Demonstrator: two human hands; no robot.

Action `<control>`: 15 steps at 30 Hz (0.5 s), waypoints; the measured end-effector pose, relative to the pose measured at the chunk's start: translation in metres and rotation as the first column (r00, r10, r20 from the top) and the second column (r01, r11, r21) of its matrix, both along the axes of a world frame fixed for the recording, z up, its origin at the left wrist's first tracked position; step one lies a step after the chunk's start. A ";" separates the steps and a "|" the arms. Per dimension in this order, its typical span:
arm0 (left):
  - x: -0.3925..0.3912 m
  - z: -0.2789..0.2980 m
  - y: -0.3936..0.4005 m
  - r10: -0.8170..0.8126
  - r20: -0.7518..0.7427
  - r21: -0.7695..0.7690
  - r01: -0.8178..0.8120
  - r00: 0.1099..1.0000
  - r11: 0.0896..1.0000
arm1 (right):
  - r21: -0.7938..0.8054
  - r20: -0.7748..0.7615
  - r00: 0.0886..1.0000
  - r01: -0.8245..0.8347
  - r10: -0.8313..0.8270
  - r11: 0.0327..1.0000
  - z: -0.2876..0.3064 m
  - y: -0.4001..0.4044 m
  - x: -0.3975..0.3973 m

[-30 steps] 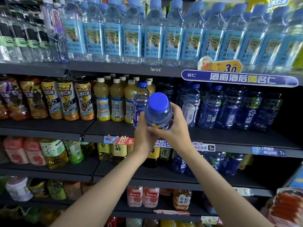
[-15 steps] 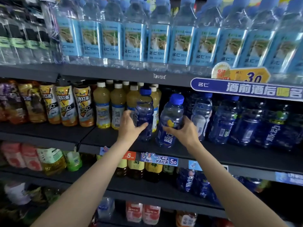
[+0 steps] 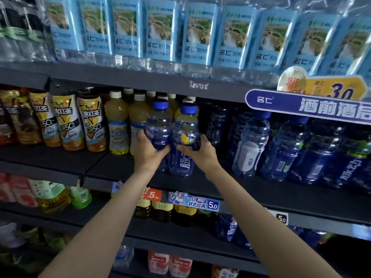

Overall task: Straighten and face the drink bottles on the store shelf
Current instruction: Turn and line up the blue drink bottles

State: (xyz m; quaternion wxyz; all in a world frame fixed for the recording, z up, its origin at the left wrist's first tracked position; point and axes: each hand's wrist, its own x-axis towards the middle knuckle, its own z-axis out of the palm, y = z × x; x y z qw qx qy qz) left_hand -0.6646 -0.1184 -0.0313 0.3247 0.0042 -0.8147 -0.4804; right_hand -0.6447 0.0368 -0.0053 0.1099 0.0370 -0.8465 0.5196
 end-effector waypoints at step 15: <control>-0.006 -0.015 -0.012 -0.058 -0.057 0.010 0.059 0.997 0.998 | -0.056 0.057 0.888 0.459 -0.456 0.887 -0.031 0.050 -0.118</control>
